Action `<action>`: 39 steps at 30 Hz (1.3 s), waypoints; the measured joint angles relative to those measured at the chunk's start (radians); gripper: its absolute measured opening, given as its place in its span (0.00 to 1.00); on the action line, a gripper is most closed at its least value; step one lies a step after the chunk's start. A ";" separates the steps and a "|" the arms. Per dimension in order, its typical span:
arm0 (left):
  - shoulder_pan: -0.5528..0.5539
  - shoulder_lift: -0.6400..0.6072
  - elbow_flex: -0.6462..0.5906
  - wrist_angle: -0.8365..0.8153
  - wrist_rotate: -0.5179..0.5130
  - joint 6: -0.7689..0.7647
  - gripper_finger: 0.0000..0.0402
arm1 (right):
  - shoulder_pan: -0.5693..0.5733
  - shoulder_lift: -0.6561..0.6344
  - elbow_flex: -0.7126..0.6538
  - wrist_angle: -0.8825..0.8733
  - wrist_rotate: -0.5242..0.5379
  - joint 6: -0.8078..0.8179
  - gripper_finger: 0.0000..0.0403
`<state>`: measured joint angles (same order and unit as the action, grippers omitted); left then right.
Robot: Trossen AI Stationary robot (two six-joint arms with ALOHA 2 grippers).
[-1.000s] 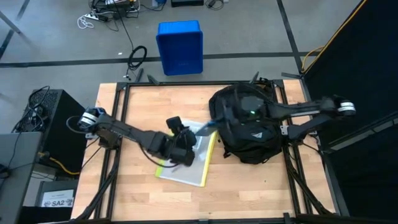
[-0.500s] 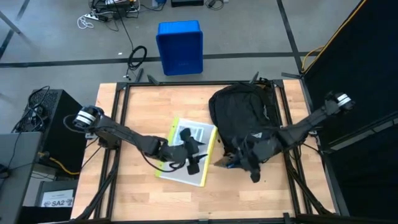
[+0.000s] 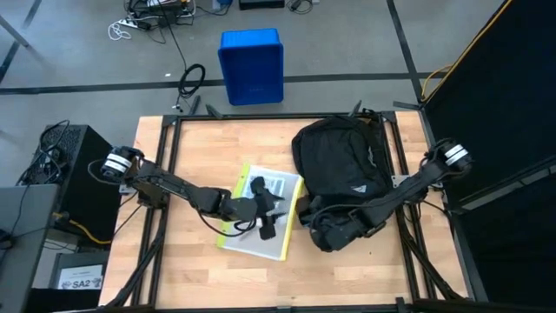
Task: Unpack backpack
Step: Put the blue cellphone into the white zip bag
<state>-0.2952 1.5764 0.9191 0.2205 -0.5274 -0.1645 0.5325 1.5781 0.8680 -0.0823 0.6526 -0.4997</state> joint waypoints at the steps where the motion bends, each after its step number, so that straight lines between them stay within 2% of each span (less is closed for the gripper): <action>1: 0.003 -0.027 -0.014 0.008 -0.008 0.003 0.45 | -0.005 0.008 0.000 0.011 0.004 -0.009 0.01; 4: 0.019 -0.123 -0.096 0.079 0.023 0.005 0.45 | -0.013 0.028 0.000 0.027 0.029 -0.035 0.01; 7: 0.036 -0.210 -0.234 0.168 0.073 -0.038 0.43 | -0.013 0.032 0.000 0.063 0.059 -0.058 0.01; 13: 0.065 -0.286 -0.520 0.336 0.072 -0.292 0.42 | -0.017 0.041 0.000 0.142 0.079 -0.142 0.01; 17: 0.066 -0.285 -0.627 0.419 0.067 -0.442 0.42 | -0.031 0.041 0.000 0.180 0.051 -0.160 0.01; 20: 0.067 -0.291 -0.655 0.424 0.066 -0.467 0.42 | -0.049 0.049 0.000 0.195 -0.023 -0.157 0.01; 28: 0.067 -0.294 -0.653 0.553 0.069 -0.392 0.42 | -0.077 0.163 0.000 0.339 -0.019 -0.311 0.01; 34: 0.067 -0.293 -0.654 0.555 0.077 -0.389 0.42 | -0.095 0.281 0.000 0.446 0.069 -0.498 0.01; 39: 0.067 -0.293 -0.654 0.575 0.092 -0.386 0.42 | -0.100 0.312 0.000 0.481 0.093 -0.553 0.01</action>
<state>-0.2283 1.2839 0.2653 0.7959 -0.4358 -0.5503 0.4328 1.8901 0.8680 0.3982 0.7456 -1.0530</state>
